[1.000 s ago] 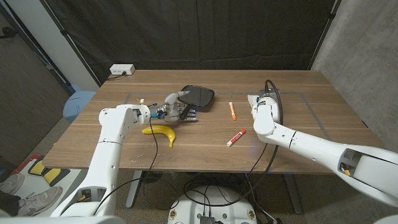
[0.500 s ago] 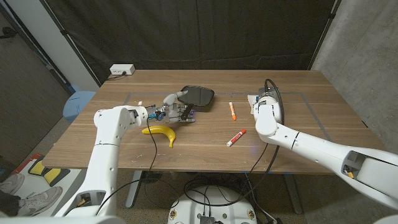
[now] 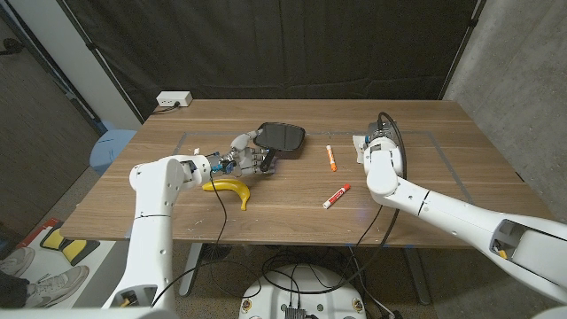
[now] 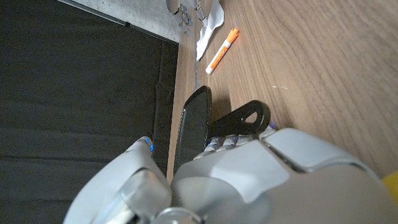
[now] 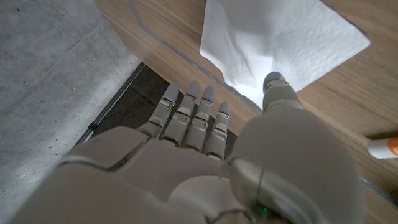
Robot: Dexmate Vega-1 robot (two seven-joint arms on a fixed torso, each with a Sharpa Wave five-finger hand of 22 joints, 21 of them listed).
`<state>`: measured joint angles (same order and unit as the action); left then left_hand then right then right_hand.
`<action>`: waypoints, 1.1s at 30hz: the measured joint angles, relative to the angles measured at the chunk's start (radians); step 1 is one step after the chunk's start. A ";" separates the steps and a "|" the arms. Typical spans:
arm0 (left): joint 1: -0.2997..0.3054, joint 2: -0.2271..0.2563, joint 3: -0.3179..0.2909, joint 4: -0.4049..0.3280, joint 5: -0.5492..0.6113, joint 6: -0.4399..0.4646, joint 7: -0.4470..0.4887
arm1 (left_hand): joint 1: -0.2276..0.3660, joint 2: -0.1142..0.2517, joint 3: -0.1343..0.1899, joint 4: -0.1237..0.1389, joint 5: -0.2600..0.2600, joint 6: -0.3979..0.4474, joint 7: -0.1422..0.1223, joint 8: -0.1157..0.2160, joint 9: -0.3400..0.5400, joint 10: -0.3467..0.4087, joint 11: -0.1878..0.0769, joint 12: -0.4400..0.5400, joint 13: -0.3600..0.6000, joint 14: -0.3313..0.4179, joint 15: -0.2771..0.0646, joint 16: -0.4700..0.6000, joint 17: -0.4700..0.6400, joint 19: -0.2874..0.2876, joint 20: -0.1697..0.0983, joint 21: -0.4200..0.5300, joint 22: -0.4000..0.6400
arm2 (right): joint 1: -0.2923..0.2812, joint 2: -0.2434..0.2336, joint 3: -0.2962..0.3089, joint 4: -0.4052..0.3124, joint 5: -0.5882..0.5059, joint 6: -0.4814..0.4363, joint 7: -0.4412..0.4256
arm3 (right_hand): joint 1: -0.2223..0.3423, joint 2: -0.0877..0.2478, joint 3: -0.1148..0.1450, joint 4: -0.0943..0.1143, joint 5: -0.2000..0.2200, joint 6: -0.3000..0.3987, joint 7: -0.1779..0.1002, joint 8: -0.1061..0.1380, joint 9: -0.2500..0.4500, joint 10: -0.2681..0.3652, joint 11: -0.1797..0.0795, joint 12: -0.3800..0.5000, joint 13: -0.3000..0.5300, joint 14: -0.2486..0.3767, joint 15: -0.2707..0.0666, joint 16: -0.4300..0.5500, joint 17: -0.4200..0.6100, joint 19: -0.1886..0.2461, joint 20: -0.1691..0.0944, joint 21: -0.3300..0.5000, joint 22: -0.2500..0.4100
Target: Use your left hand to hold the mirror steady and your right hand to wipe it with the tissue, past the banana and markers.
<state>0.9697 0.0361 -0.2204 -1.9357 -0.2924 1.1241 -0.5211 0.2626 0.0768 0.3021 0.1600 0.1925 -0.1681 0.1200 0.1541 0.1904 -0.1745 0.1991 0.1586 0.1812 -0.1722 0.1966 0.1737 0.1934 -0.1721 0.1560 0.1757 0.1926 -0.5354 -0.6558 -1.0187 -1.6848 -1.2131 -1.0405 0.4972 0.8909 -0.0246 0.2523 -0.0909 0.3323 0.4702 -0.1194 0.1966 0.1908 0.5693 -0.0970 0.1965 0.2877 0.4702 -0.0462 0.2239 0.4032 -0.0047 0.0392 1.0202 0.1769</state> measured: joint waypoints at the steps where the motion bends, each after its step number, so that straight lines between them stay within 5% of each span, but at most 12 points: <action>1: 0.002 -0.004 -0.002 -0.005 0.000 0.000 0.002 | 0.000 0.000 0.000 0.000 0.000 0.000 0.000 0.000 0.000 0.001 -0.001 0.000 0.000 0.000 0.000 0.000 0.000 0.000 -0.007 0.000 0.001 | -0.001 0.000 0.001 -0.001 0.001 0.001 -0.005 | 0.000 0.000 0.000 0.000 0.001 0.000 0.000 0.000 0.000 0.000 0.000 0.000 0.000 0.000 0.000 -0.004 0.000 0.000 0.000 -0.001 0.000; 12: 0.125 -0.099 -0.014 -0.155 0.054 -0.117 0.116 | -0.012 0.007 -0.004 -0.004 0.000 0.000 0.000 0.000 -0.005 0.001 -0.001 -0.008 0.000 -0.002 -0.009 0.008 0.000 -0.005 -0.037 0.014 0.001 | -0.038 -0.010 0.035 -0.025 0.025 0.027 -0.121 | 0.000 0.000 0.000 0.000 0.008 0.023 -0.002 0.007 0.000 0.018 -0.007 0.015 -0.009 0.000 0.000 -0.007 -0.009 -0.002 0.002 -0.007 0.000; 17: 0.194 -0.129 0.009 -0.189 0.094 -0.241 0.179 | -0.021 0.016 -0.014 -0.014 0.000 -0.002 -0.003 0.012 -0.002 0.003 -0.039 0.027 0.000 0.000 -0.035 0.030 -0.003 0.000 -0.042 0.041 0.000 | -0.049 -0.011 0.045 -0.035 0.031 0.032 -0.154 | -0.008 0.008 0.000 0.000 0.012 0.025 0.000 0.007 0.000 0.017 -0.006 0.015 -0.013 -0.015 -0.001 -0.013 -0.014 -0.002 0.002 -0.011 0.000; 23: 0.255 -0.141 0.047 -0.169 0.150 -0.393 0.261 | 0.005 -0.009 -0.029 -0.048 0.000 -0.003 -0.086 0.068 -0.002 0.003 -0.100 0.082 0.000 0.000 -0.079 0.050 -0.012 0.000 -0.042 0.087 -0.006 | -0.064 -0.011 0.064 -0.057 0.049 0.034 -0.189 | -0.073 0.042 -0.010 0.041 0.012 0.005 0.010 0.002 0.000 -0.020 0.016 0.011 -0.024 -0.029 -0.003 -0.021 -0.023 0.017 0.002 -0.014 0.000; 33: 0.296 -0.097 0.127 -0.022 0.262 -0.736 0.458 | 0.072 -0.042 -0.051 -0.098 0.000 -0.004 -0.203 0.110 -0.008 0.004 -0.144 0.115 0.000 0.000 -0.123 0.055 -0.017 0.003 -0.060 0.138 -0.009 | -0.130 -0.009 0.174 -0.150 0.177 0.057 -0.289 | -0.173 0.059 -0.034 0.092 -0.016 -0.098 0.032 -0.016 0.000 -0.140 0.057 -0.005 -0.047 -0.102 0.003 -0.032 -0.045 0.031 0.005 -0.032 0.000</action>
<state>1.2656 -0.0606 -0.0929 -1.9578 -0.0305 0.3880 -0.0630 0.3347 0.0349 0.2511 0.0615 0.1924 -0.1721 -0.0828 0.2638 0.1825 -0.1703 0.0546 0.2740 0.1815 -0.1719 0.0739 0.2288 0.1766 -0.1689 0.0956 0.3142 0.1834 -0.6651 -0.6651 -0.8443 -1.8352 -1.0358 -0.9836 0.2080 0.7180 0.0345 0.2186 0.0012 0.3160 0.3725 -0.0878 0.1803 0.1909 0.4291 -0.0400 0.1918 0.2411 0.3684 -0.0432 0.1918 0.3578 0.0265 0.0446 0.9883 0.1770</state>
